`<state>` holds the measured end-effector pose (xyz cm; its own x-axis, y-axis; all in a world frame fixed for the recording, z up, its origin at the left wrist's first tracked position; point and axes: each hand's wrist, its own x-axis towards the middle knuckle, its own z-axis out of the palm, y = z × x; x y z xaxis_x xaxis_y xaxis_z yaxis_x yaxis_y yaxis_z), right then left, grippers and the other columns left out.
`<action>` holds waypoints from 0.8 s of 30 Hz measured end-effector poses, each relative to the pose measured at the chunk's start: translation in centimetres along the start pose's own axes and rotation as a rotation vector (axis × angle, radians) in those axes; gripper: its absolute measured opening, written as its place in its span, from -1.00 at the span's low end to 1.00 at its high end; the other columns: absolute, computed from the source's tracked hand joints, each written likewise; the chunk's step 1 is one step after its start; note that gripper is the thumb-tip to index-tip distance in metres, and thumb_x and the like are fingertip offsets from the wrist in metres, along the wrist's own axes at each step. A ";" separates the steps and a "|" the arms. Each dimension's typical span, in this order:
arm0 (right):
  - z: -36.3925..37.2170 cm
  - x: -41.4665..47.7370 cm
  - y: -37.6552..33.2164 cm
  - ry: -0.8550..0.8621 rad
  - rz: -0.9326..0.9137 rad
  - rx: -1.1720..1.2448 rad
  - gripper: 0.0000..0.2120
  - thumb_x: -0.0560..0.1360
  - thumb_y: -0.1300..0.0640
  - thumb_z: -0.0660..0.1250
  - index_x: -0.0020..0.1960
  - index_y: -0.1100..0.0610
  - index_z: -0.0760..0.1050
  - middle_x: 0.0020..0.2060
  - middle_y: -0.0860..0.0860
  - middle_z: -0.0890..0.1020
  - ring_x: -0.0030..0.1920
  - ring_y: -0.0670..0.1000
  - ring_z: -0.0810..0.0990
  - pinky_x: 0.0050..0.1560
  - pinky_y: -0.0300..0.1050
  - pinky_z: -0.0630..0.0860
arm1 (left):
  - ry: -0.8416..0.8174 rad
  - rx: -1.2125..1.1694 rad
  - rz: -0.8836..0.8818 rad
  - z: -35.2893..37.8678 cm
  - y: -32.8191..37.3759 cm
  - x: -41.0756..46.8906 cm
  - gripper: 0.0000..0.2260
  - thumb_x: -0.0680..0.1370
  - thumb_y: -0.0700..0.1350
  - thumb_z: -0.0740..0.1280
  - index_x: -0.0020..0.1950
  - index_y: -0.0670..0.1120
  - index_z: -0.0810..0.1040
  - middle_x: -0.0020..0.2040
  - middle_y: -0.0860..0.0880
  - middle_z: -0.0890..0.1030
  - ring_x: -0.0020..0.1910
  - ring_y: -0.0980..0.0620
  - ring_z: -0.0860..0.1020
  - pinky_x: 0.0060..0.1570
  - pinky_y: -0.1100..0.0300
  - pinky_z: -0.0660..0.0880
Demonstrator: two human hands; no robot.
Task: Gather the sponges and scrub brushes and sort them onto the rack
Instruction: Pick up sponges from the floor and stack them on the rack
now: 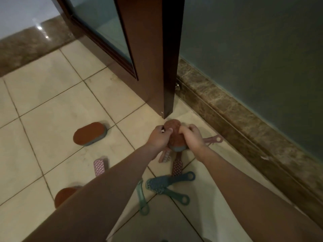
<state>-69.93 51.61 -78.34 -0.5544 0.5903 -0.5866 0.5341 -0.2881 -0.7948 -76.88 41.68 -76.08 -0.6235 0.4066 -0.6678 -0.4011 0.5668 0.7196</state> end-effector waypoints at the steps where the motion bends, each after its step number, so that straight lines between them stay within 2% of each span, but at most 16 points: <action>1: 0.1 -0.4 0.0 -0.026 -0.007 -0.026 -0.92 0.46 0.10 0.30 -0.17 0.07 0.42 -0.18 0.07 0.56 -0.11 0.08 0.55 -0.22 -0.13 0.46 | -0.010 0.012 -0.027 -0.6 -0.3 -0.4 -0.64 0.63 -0.02 0.21 0.40 -0.10 0.36 0.25 -0.16 0.53 0.16 -0.15 0.56 0.11 -0.08 0.57; 4: 1.1 -1.5 0.0 -0.111 -0.053 -0.092 -0.84 0.47 0.09 0.34 -0.26 0.04 0.44 -0.28 0.03 0.56 -0.21 0.04 0.56 -0.42 -0.19 0.44 | -0.017 0.019 -0.073 -2.4 -0.9 -1.7 -0.63 0.62 0.04 0.21 0.41 -0.03 0.32 0.19 -0.10 0.50 0.12 -0.12 0.55 -0.05 -0.05 0.62; 7: 3.1 -2.4 -0.4 -0.211 -0.094 -0.136 -0.85 0.48 0.08 0.36 -0.25 0.05 0.47 -0.29 0.03 0.58 -0.21 0.02 0.58 -0.44 -0.19 0.46 | 0.020 0.003 -0.102 -4.7 -1.7 -2.8 -0.58 0.60 0.08 0.24 0.41 -0.02 0.29 0.22 -0.11 0.47 0.14 -0.11 0.53 -0.19 0.05 0.62; 9: 4.9 -2.9 -0.9 -0.275 -0.108 -0.153 -0.89 0.49 0.09 0.35 -0.19 0.08 0.50 -0.27 0.03 0.59 -0.21 0.00 0.58 -0.39 -0.19 0.46 | 0.052 -0.031 -0.106 -6.6 -2.4 -3.2 -0.54 0.59 0.09 0.25 0.43 -0.03 0.27 0.27 -0.13 0.47 0.18 -0.13 0.52 -0.14 0.03 0.62; 12: 8.2 -3.3 -1.7 -0.389 -0.122 -0.171 -0.91 0.52 0.13 0.27 -0.15 0.06 0.52 -0.28 0.00 0.61 -0.25 -0.03 0.58 -0.34 -0.18 0.42 | 0.138 -0.087 -0.073 -9.9 -3.2 -3.6 -0.52 0.58 0.07 0.30 0.43 -0.08 0.29 0.29 -0.14 0.49 0.21 -0.12 0.52 0.16 -0.09 0.54; 13: 9.4 -3.5 -2.0 -0.420 -0.128 -0.181 -0.88 0.53 0.17 0.23 -0.16 0.05 0.50 -0.29 0.00 0.59 -0.27 -0.03 0.57 -0.34 -0.18 0.40 | 0.159 -0.110 -0.070 -11.0 -3.5 -3.8 -0.52 0.57 0.07 0.32 0.41 -0.09 0.31 0.28 -0.14 0.51 0.21 -0.12 0.53 0.18 -0.09 0.52; 14: 10.6 -3.5 -2.3 -0.447 -0.136 -0.192 -0.84 0.53 0.22 0.19 -0.17 0.05 0.49 -0.28 0.01 0.57 -0.27 -0.03 0.54 -0.34 -0.18 0.38 | 0.170 -0.137 -0.070 -12.1 -3.7 -4.0 -0.52 0.55 0.07 0.35 0.38 -0.10 0.35 0.26 -0.15 0.53 0.18 -0.11 0.55 0.15 -0.08 0.54; 16: 13.1 -3.7 -2.7 -0.500 -0.171 -0.218 -0.76 0.48 0.33 0.12 -0.19 0.04 0.45 -0.28 0.01 0.52 -0.28 -0.03 0.48 -0.34 -0.17 0.36 | 0.197 -0.180 -0.080 -14.1 -4.0 -4.5 -0.49 0.48 0.08 0.43 0.33 -0.09 0.38 0.21 -0.13 0.56 0.11 -0.07 0.59 -0.05 0.03 0.61; 18: 15.4 -3.9 -2.9 -0.542 -0.223 -0.245 -0.71 0.43 0.41 0.09 -0.21 0.04 0.41 -0.32 -0.04 0.48 -0.29 -0.06 0.43 -0.35 -0.19 0.35 | 0.254 -0.177 -0.105 -16.2 -4.3 -4.9 -0.36 0.41 0.08 0.50 0.36 -0.11 0.33 0.18 -0.11 0.56 0.06 -0.04 0.59 -0.20 0.10 0.61; 22: 20.4 -4.2 -3.3 -0.572 -0.305 -0.277 -0.69 0.45 0.44 0.08 -0.16 0.03 0.36 -0.30 -0.02 0.47 -0.27 -0.06 0.43 -0.32 -0.19 0.37 | 0.360 -0.155 -0.106 -20.3 -5.0 -5.5 -0.28 0.38 0.01 0.52 0.41 -0.17 0.29 0.20 -0.15 0.53 0.12 -0.08 0.57 0.05 -0.01 0.60; 24: 22.5 -3.9 -3.5 -0.558 -0.411 -0.311 -0.70 0.46 0.45 0.12 -0.12 0.05 0.37 -0.23 -0.04 0.48 -0.18 -0.03 0.47 -0.18 -0.15 0.41 | 0.388 -0.148 -0.110 -21.9 -5.3 -5.8 -0.29 0.40 -0.01 0.50 0.43 -0.18 0.25 0.25 -0.16 0.50 0.17 -0.11 0.54 0.09 -0.04 0.57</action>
<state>-83.96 33.31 -76.76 -0.9442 0.1114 -0.3099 0.3241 0.1474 -0.9345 -85.78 20.60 -71.86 -0.7667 0.0342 -0.6411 -0.5534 0.4711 0.6869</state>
